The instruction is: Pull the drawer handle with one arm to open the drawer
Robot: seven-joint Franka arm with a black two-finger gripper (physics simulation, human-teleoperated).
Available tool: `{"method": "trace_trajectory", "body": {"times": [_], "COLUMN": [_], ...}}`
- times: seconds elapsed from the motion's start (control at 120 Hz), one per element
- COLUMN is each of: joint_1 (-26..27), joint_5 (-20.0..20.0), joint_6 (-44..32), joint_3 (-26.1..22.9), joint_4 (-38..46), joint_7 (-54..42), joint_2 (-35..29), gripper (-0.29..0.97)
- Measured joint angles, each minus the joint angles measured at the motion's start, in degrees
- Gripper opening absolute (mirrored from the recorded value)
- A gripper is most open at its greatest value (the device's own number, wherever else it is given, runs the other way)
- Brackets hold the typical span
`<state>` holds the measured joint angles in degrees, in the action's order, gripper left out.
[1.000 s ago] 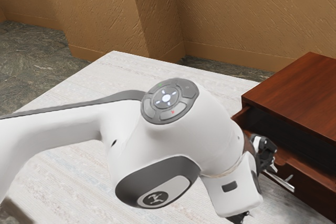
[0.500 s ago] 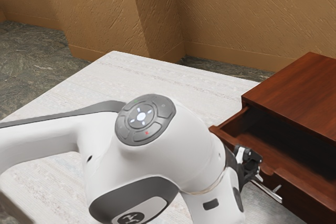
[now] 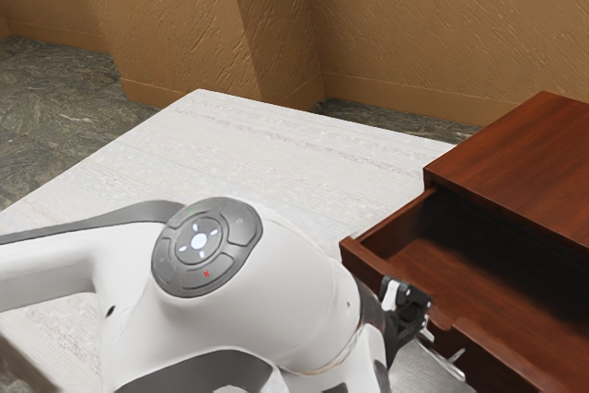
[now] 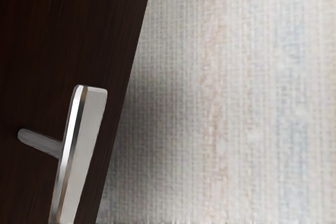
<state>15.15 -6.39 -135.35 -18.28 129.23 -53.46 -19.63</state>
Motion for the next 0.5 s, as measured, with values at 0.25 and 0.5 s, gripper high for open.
{"method": "trace_trajectory", "body": {"times": [0.25, 0.5], "joint_1": [-0.02, -0.11], "joint_5": [0.98, 1.43], "joint_6": [0.13, 0.19], "joint_3": [0.00, -0.04], "joint_4": [1.76, 3.55], "joint_7": [0.47, 0.79], "joint_2": [-1.95, -4.07], "gripper": [0.67, 0.68]}}
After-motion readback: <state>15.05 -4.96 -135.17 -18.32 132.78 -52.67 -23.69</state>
